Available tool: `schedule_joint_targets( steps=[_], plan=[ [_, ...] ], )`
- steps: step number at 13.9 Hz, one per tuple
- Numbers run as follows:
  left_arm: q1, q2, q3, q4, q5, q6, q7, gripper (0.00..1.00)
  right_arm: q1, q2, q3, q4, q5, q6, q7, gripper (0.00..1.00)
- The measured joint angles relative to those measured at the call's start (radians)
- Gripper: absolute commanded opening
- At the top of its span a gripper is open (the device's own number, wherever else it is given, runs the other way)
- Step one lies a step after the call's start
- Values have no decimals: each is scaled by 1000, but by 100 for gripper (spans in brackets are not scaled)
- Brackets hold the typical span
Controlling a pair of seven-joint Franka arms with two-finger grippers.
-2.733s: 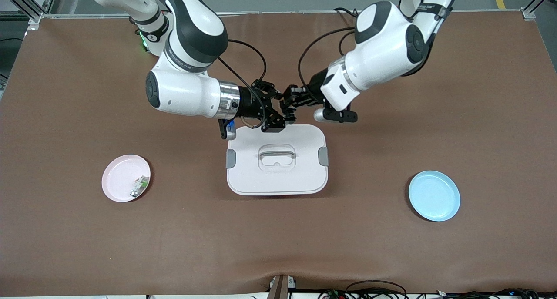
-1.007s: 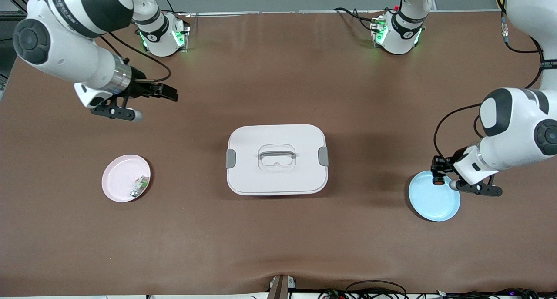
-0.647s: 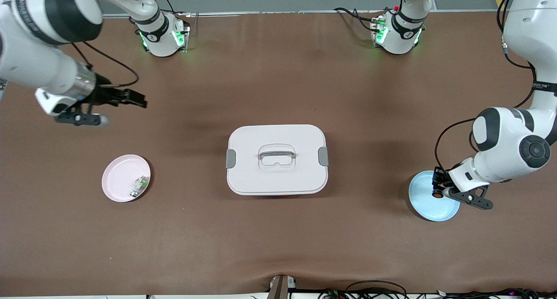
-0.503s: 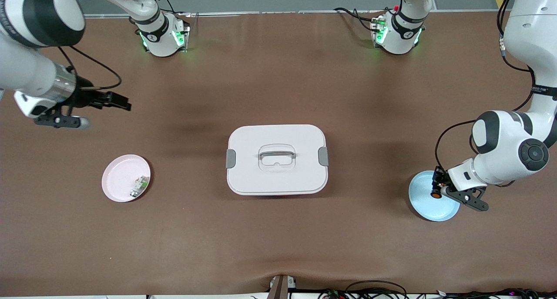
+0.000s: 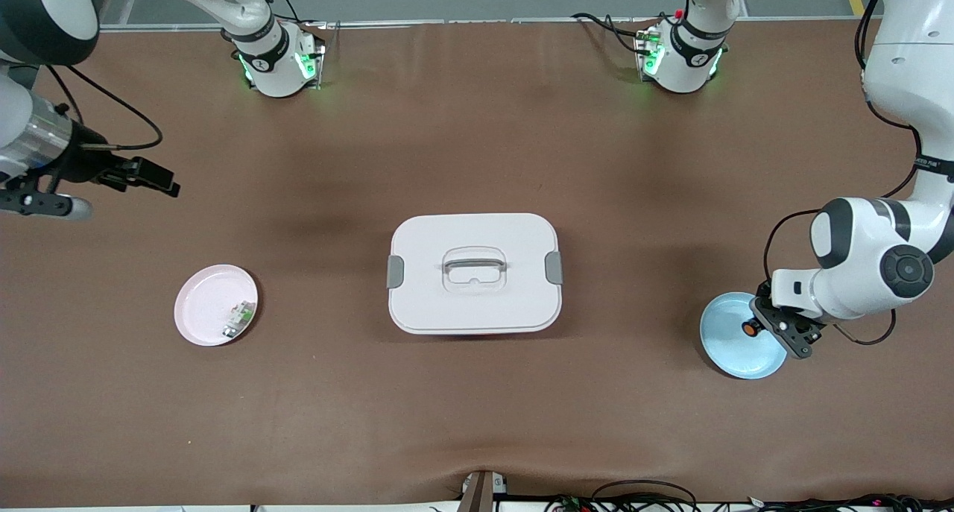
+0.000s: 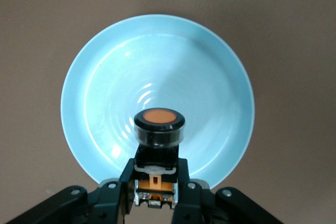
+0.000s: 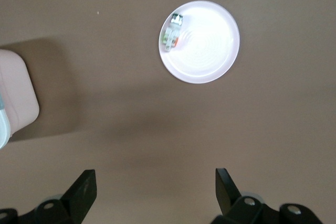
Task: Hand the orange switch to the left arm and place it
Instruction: 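Lower the switch onto the blue plate and open the left gripper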
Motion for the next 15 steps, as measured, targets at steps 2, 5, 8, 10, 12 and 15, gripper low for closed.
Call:
schedule_joint_targets(
  steps=[2,5,8,10,12,15],
  plan=[
    [-2,21,0,4,73,28,9,0,-14,16,0,48,-9,-24,0,100],
    [-9,44,-1,9,91,46,82,31,-34,74,0,176,-12,-100,0,100],
    [-11,51,-4,20,91,48,100,100,-45,105,0,237,-12,-121,0,100],
    [-11,51,-8,28,91,48,82,100,-46,111,1,244,-12,-123,0,100],
    [-11,51,-15,37,91,48,67,100,-46,113,1,247,-12,-124,0,100],
    [-12,50,-40,82,36,44,55,100,-46,116,1,248,-12,-124,0,100]
  ],
)
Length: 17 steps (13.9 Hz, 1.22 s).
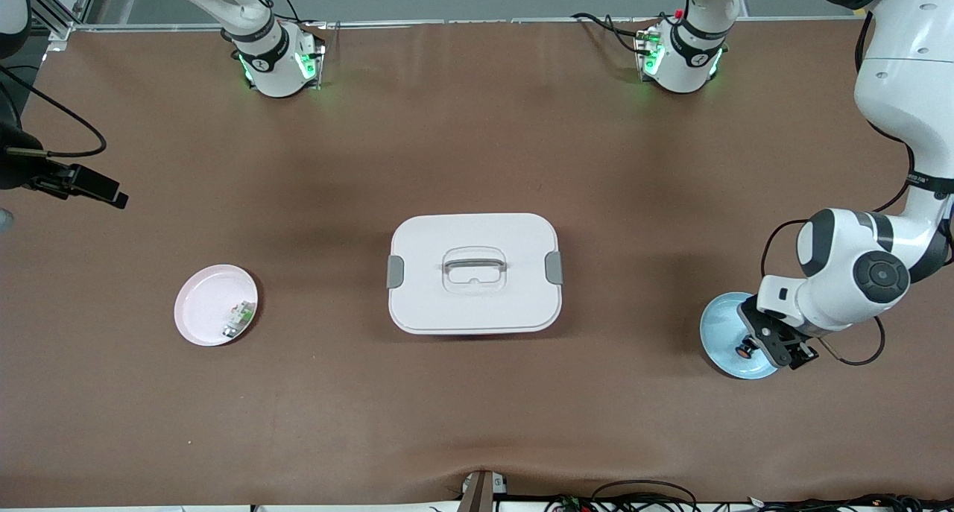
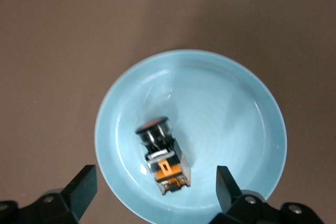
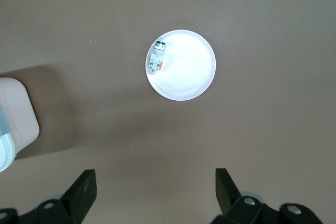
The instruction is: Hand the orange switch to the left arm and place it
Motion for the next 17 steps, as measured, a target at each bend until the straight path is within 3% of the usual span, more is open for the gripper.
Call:
schedule_joint_targets(
  steps=[4,12,17],
  plan=[
    [2,-35,-1,88,-150,-95,-101,100,-24,2,0,18,1,0,0,100],
    [-2,-246,-10,108,-155,-310,-642,100,-40,4,12,30,1,-1,0,100],
    [-5,-355,-73,109,-156,-505,-983,100,-40,4,11,57,0,-29,0,100]
  ],
)
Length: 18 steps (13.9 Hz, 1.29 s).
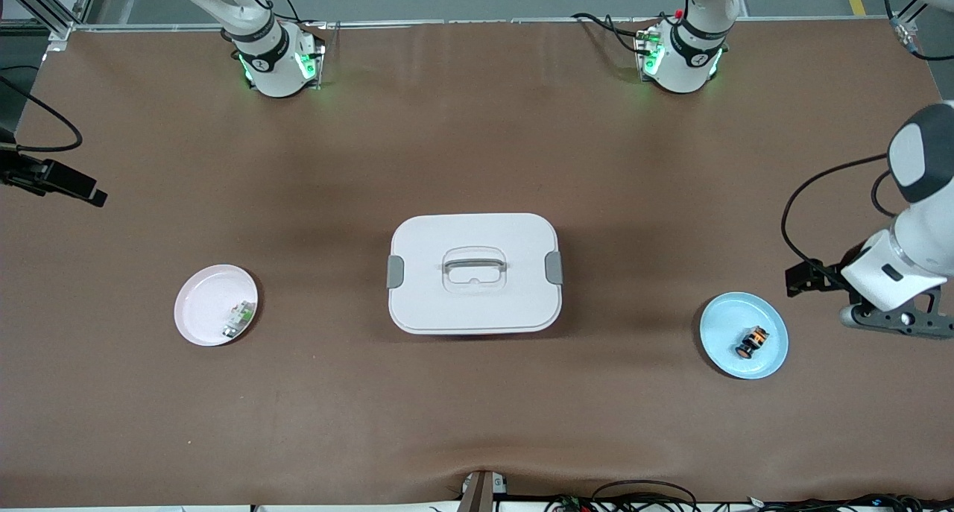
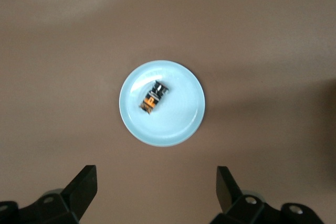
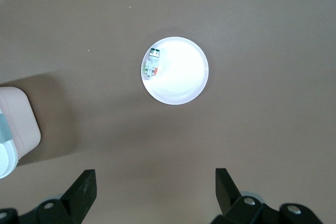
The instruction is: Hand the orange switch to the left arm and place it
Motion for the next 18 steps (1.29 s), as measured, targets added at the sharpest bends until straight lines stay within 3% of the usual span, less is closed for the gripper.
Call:
schedule_joint_targets(
  steps=[4,8,11,12,15,18],
  plan=[
    [8,-99,5,1,0,-68,-34,100,0,0,0,8,0,-8,0,100],
    [86,-116,29,2,-25,-83,-28,100,0,0,0,9,0,-8,-43,100],
    [70,-141,30,19,-44,-138,-30,100,-2,0,-2,9,0,-9,-74,100],
    [28,-165,54,22,-45,-172,-35,100,-2,0,-3,9,0,-10,-76,100],
    [-158,-258,212,22,-73,-306,-41,100,-4,0,-4,20,-2,-19,-78,100],
    [-208,-354,290,-35,-139,-345,-41,100,-13,0,-5,39,-4,-34,-81,100]
  ],
)
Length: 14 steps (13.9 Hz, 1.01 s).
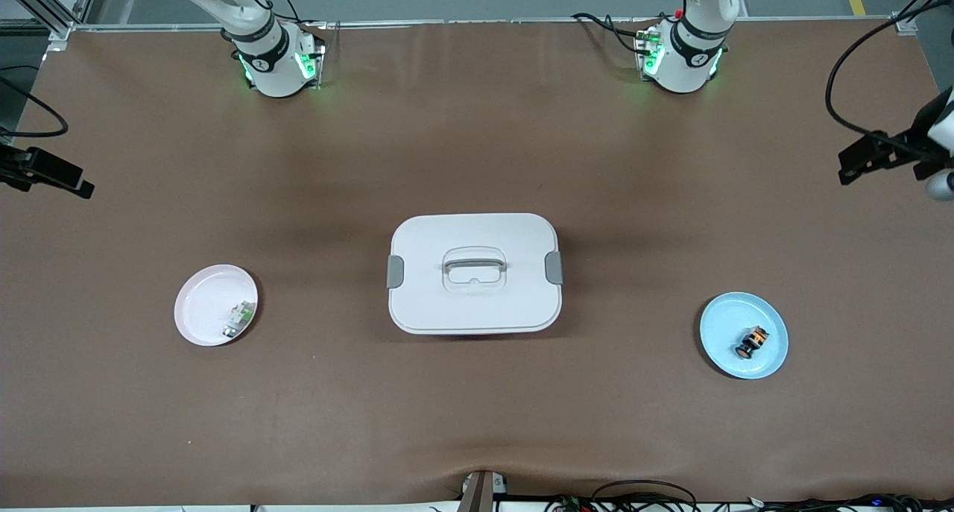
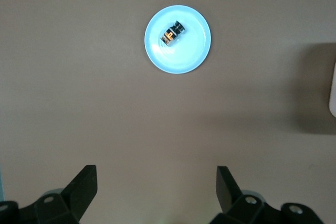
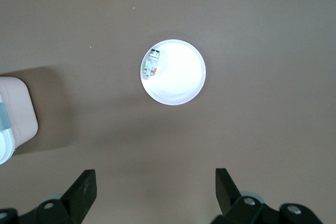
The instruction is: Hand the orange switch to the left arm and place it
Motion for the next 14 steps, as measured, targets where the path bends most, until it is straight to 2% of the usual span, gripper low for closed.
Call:
schedule_joint_targets(
  steps=[2,7,11,14],
  plan=[
    [-21,-55,27,-55,-10,-4,0,100,-6,0,0,3,-1,-7,-4,100],
    [-50,-144,43,-135,-66,-4,-24,100,-6,0,1,3,-32,-23,-6,100],
    [-156,-162,74,-149,-66,-4,-113,100,-6,0,3,3,-36,-24,-6,100],
    [-161,-161,79,-154,-66,-4,-87,100,-6,0,5,3,-36,-24,-7,100]
  ],
)
